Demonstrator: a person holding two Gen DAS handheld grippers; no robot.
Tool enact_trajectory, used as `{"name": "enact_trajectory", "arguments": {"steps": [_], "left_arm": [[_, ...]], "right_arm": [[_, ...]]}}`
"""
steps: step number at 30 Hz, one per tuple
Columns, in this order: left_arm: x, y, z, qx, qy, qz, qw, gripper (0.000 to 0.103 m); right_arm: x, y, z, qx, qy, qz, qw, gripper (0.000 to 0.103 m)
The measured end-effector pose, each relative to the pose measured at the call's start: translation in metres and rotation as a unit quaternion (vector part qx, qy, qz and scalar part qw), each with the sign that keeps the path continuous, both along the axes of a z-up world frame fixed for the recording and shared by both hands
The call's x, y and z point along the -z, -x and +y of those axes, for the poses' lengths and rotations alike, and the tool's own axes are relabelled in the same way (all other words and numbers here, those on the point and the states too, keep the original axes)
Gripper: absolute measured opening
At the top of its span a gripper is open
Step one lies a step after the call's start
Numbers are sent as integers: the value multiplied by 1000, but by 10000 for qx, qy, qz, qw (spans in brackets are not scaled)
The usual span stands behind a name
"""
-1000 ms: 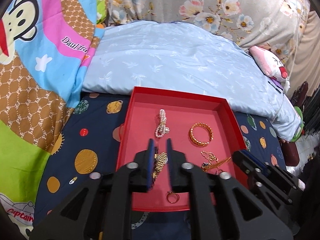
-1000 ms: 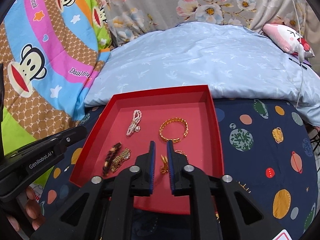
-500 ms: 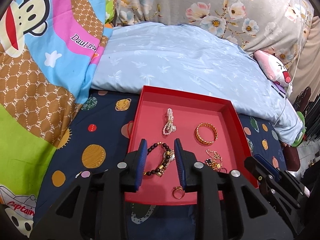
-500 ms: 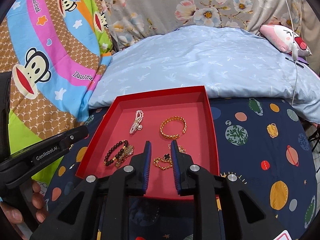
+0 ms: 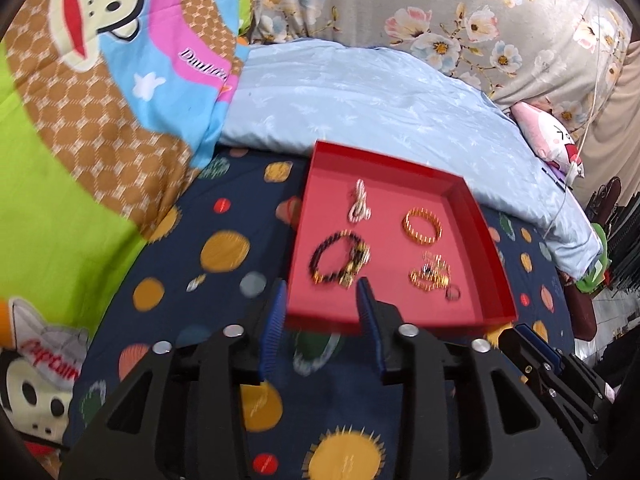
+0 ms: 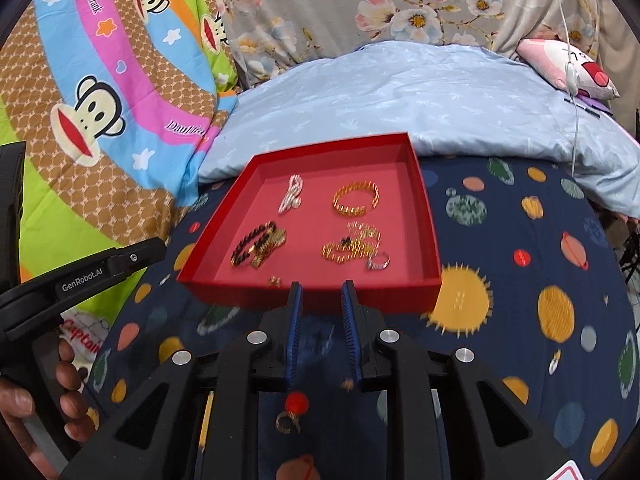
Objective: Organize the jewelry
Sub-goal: 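Move both tools back to the gold hoop earrings on the bedspread, then grasp a gold hoop earring with the left tool while the right tool grasps the other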
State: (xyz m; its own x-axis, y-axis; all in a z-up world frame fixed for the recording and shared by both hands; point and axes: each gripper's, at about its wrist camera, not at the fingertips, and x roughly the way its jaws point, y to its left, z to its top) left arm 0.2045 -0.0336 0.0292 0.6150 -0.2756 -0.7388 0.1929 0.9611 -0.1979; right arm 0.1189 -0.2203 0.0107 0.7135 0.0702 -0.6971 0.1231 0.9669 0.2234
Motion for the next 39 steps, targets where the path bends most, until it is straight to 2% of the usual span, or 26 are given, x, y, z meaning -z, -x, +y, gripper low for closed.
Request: {"name": "enact_trajectory", "arguments": {"steps": [5, 7, 14, 19, 26, 28, 31, 33, 35, 39], "left_arm": [[16, 27, 8, 15, -77, 167, 9998, 39], [24, 38, 11, 6, -96, 253, 9996, 45], [46, 69, 21, 49, -318, 439, 9985, 52], [54, 85, 31, 39, -346, 528, 9980, 55], [59, 99, 37, 60, -421, 558, 9975, 58], [61, 103, 38, 68, -435, 569, 9974, 64], [62, 110, 39, 110, -462, 557, 9973, 67], [63, 114, 38, 158, -494, 565, 9971, 68], [65, 117, 36, 201, -530, 570, 9968, 68], [70, 121, 31, 273, -612, 601, 9959, 68]], "right_arm": [[21, 25, 15, -123, -62, 259, 9996, 21], [30, 31, 21, -161, -69, 368, 9992, 22], [56, 36, 31, -242, -56, 678, 9974, 22], [63, 37, 40, -306, 22, 724, 9969, 30], [72, 29, 51, -389, 253, 830, 9955, 31], [72, 28, 54, -404, 386, 810, 9952, 31], [73, 27, 59, -449, 582, 814, 9940, 31], [73, 28, 61, -450, 719, 815, 9931, 28], [73, 30, 60, -437, 791, 813, 9926, 18], [73, 34, 53, -381, 642, 819, 9938, 17]]}}
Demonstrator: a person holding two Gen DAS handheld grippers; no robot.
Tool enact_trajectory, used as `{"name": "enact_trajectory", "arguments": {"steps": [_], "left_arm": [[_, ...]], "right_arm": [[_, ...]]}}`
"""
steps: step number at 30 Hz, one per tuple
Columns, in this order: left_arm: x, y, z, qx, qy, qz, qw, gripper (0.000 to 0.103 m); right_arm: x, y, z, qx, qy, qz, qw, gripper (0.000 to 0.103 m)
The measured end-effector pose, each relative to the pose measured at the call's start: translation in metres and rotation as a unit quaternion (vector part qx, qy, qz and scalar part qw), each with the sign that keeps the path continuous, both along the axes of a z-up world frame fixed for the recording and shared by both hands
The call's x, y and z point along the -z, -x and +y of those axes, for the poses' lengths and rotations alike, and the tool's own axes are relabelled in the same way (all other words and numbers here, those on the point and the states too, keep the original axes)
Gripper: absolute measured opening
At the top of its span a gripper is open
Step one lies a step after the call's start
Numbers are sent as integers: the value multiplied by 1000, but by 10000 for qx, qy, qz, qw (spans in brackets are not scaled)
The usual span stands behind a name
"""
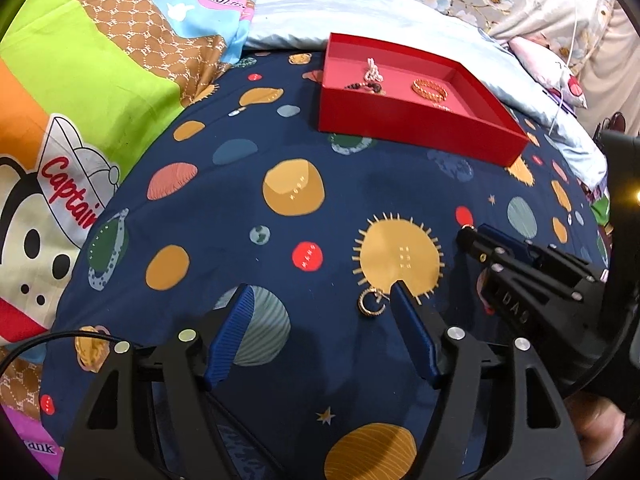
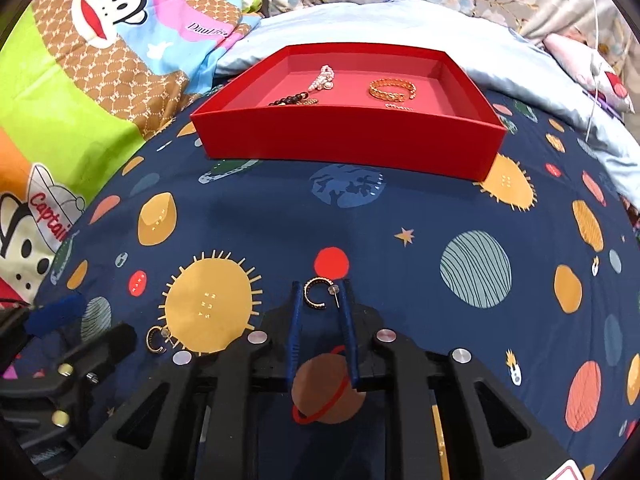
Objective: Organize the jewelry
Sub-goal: 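Grasp a gold hoop earring with the left tool while the right tool grasps the other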
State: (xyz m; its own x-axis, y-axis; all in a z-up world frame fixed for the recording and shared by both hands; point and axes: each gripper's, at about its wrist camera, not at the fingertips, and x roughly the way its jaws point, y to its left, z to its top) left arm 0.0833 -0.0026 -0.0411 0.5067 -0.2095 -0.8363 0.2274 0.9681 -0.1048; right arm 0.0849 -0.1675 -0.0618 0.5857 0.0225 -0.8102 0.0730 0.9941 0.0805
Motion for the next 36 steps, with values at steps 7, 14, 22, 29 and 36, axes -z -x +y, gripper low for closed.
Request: {"name": "enact_trajectory", "arguments": {"steps": [7, 14, 22, 29, 36], "left_arm": [[7, 4, -11, 164, -94, -32, 9998, 68], [18, 4, -19, 257, -180, -45, 9995, 57], [18, 4, -22, 298, -304, -220, 9989, 43], [17, 1, -19, 330, -192, -196, 9991, 17], [16, -1, -14, 327, 27, -72, 9994, 16]], "right_arm": [[-2, 11, -12, 162, -188, -5, 9997, 17], [-3, 16, -25, 286, -402, 17, 9988, 17], [-4, 19, -28, 335, -419, -2, 9986, 17], [-7, 19, -28, 333, -447, -26, 9984, 17], [-9, 20, -28, 332, -472, -48, 9983, 17]]}}
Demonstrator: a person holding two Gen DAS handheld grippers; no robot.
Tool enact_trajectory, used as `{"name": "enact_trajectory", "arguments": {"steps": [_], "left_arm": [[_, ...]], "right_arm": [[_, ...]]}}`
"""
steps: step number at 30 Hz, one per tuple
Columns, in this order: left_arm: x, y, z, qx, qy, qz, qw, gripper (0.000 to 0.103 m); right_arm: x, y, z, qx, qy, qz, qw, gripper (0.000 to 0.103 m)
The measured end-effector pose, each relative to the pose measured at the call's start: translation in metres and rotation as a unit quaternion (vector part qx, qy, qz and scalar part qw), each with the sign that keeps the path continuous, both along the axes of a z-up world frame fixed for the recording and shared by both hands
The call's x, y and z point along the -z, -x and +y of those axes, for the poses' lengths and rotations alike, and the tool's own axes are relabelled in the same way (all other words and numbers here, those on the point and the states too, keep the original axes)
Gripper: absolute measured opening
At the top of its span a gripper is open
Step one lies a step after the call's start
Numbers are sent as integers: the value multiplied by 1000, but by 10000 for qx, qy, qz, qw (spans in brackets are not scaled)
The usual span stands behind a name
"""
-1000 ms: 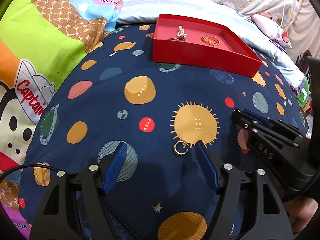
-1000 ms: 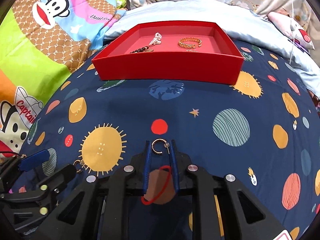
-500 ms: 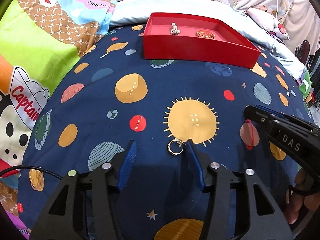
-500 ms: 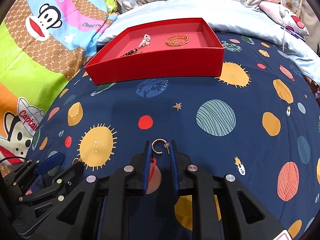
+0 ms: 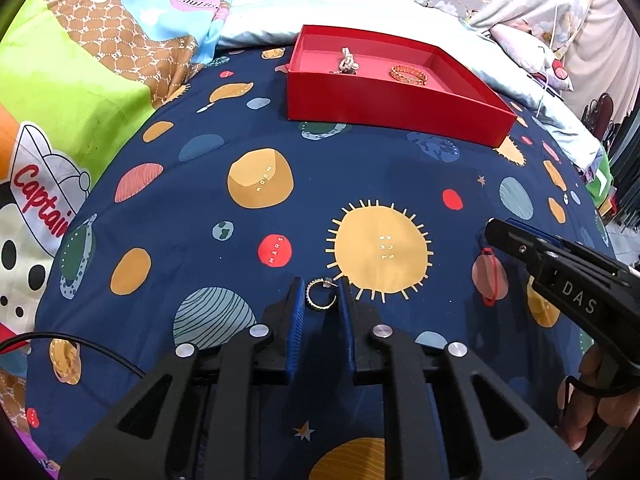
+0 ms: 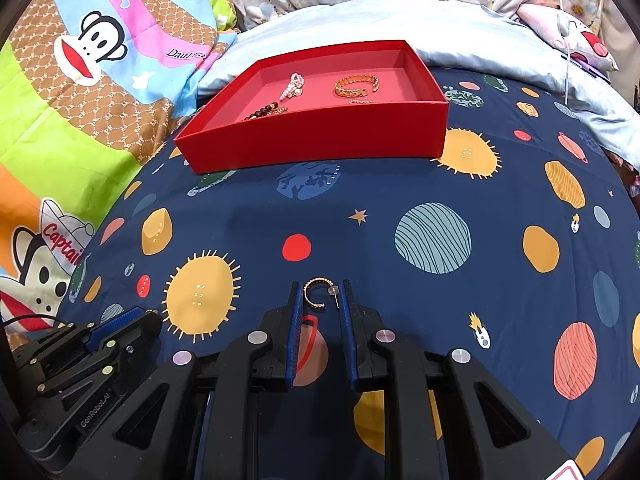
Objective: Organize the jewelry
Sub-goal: 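Grasp a gold hoop earring with the left tool while the right tool grasps the other, then carry both hoop earrings over the red tray and lower them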
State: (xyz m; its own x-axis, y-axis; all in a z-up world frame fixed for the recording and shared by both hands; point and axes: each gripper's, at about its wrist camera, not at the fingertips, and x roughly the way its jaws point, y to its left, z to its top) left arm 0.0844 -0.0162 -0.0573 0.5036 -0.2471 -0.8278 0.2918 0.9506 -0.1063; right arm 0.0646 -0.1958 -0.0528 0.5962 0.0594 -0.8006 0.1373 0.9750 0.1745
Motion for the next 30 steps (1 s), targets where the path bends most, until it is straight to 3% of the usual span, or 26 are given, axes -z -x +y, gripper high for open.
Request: {"name": "enact_trajectory", "arguments": {"steps": [15, 30], "left_arm": [[-26, 4, 8, 16, 391, -50, 9992, 16], [-76, -32, -7, -7, 531, -633, 9966, 16]], "right_arm": [[-15, 4, -2, 27, -47, -200, 9998, 17], [-64, -14, -14, -11, 73, -759, 9971, 17]]}}
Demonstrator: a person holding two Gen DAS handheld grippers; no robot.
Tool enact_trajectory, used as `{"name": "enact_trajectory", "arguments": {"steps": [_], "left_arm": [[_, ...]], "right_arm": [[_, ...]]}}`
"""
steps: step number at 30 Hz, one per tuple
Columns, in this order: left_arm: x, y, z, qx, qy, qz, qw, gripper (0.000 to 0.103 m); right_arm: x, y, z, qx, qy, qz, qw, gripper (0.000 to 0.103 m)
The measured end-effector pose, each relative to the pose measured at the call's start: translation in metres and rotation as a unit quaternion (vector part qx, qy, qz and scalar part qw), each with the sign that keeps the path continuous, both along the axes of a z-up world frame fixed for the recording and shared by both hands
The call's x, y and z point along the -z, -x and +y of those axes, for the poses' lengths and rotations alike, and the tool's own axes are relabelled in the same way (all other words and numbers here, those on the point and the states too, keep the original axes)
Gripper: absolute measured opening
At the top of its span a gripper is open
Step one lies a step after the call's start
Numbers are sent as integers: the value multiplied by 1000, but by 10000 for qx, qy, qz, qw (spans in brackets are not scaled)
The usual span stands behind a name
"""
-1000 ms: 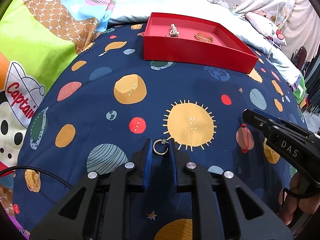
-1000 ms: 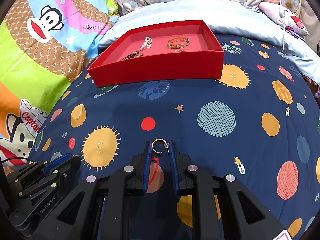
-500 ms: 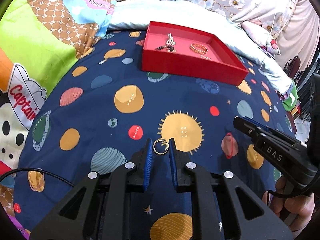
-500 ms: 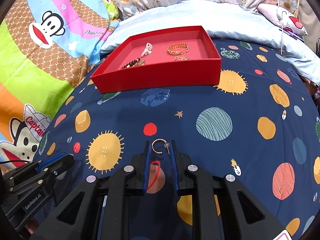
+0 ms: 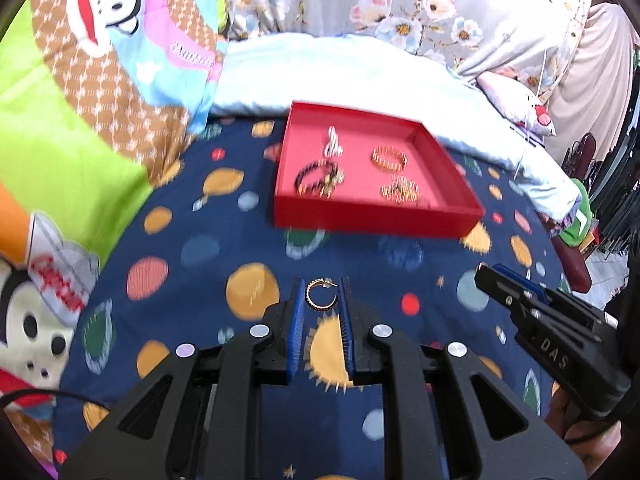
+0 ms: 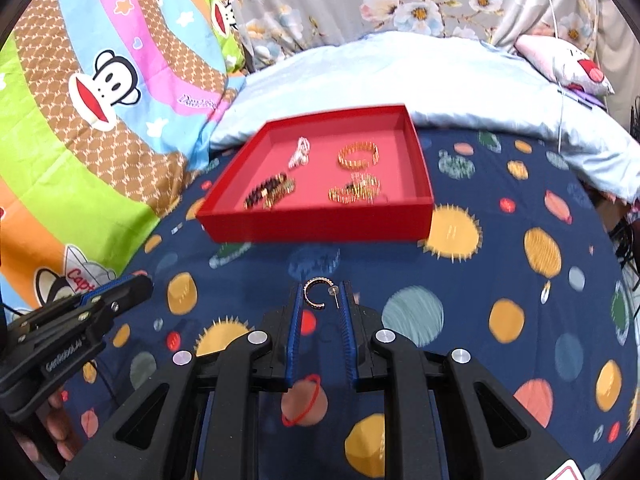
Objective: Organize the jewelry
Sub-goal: 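Carry both hoop earrings over the red tray and lower them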
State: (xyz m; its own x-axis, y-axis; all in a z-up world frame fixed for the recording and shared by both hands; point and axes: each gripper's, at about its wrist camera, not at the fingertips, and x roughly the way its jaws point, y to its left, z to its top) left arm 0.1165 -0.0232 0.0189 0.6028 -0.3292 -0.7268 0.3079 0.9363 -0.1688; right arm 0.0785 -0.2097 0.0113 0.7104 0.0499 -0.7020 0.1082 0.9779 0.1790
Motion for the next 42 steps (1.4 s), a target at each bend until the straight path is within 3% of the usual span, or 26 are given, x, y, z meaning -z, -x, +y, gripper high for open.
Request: {"name": "enact_trajectory", "arguments": {"steps": [7, 16, 42], "left_arm": [[-30, -32, -16, 15, 18, -374, 9993, 16], [-49, -72, -35, -16, -39, -626, 9980, 16], [-41, -155, -76, -29, -336, -656, 9973, 16]], "right_arm": [[-25, -25, -5, -14, 135, -278, 9995, 17], [-36, -60, -15, 1, 203, -371, 9991, 17], [-31, -138, -37, 55, 238, -279, 9993, 17]]}}
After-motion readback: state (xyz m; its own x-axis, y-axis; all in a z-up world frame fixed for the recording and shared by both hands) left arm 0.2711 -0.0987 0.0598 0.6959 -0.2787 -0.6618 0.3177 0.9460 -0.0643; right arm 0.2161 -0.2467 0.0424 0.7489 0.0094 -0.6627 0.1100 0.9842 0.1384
